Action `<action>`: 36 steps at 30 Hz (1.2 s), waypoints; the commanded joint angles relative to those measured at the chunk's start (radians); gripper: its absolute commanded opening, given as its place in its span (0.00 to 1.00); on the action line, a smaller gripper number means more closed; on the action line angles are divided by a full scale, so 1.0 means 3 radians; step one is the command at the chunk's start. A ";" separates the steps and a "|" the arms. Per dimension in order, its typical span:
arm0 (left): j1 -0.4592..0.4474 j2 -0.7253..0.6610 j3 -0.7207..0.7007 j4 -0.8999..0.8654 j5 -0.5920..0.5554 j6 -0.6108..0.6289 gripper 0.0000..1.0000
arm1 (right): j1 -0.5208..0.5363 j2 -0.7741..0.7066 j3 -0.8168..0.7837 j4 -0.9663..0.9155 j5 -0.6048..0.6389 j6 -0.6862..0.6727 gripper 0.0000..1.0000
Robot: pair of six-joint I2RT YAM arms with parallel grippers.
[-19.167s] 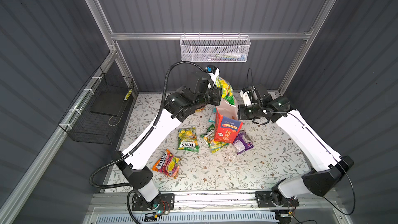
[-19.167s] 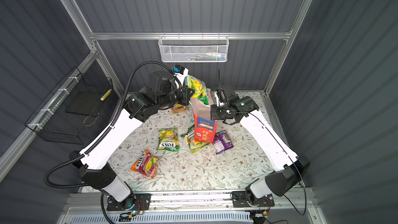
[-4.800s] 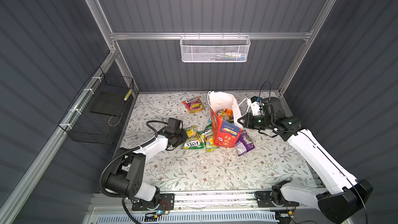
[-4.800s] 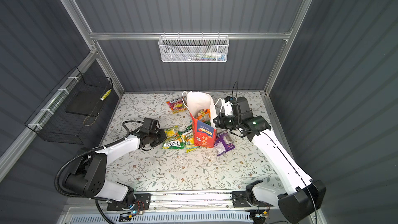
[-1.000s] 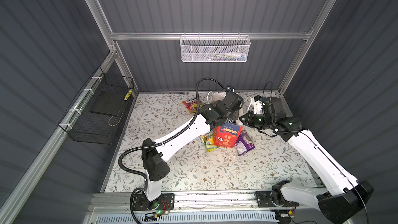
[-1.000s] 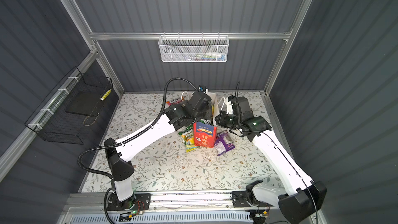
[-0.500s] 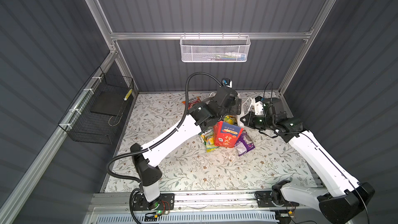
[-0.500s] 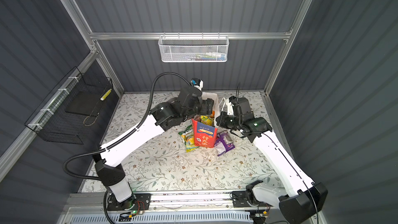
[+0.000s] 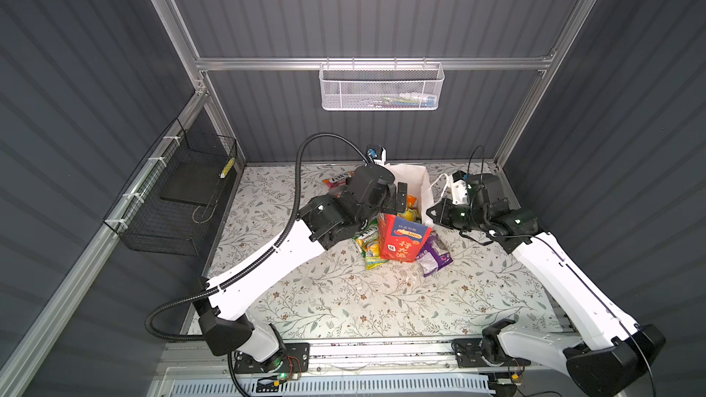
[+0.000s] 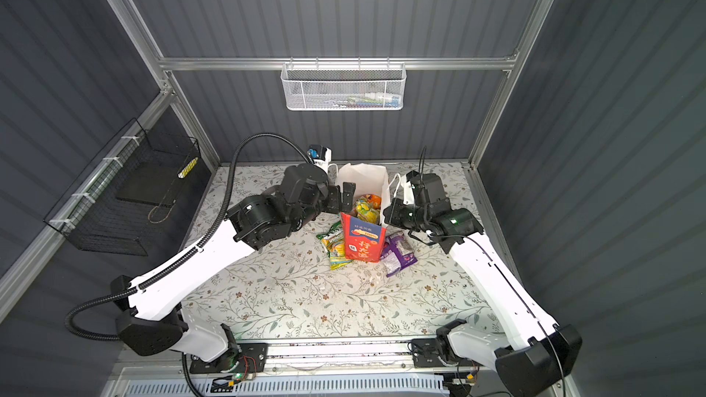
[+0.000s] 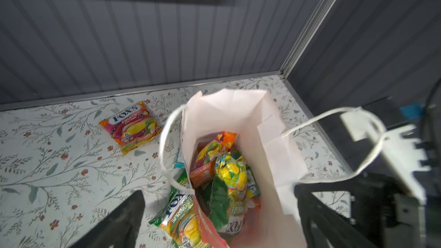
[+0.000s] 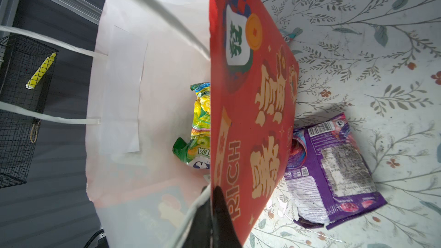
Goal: Place the snacks into the paper bag
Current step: Place the snack in the paper bag, then place the paper bag at the center of the table.
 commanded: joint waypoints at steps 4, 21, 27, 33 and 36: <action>0.0278 0.0134 -0.0207 0.0003 0.0196 -0.0352 1.00 | 0.0001 -0.0084 -0.0004 0.0098 -0.0044 -0.0059 0.03; 0.0594 0.0931 0.0498 -0.0228 0.0681 -0.0317 0.00 | 0.0004 -0.0075 0.0048 0.0033 0.0017 -0.0125 0.00; 0.0592 0.1037 0.0819 -0.0138 0.1476 -0.0173 0.00 | 0.0234 0.0231 0.0553 -0.0188 0.0322 -0.0299 0.00; 0.0595 0.0919 0.1246 -0.0530 0.1053 0.0012 0.00 | 0.0427 0.0485 0.1151 -0.0298 0.0310 -0.0318 0.00; 0.0593 0.0700 0.1171 -0.0660 0.0727 0.0059 0.00 | 0.0548 0.0616 0.1414 -0.0325 0.0251 -0.0331 0.00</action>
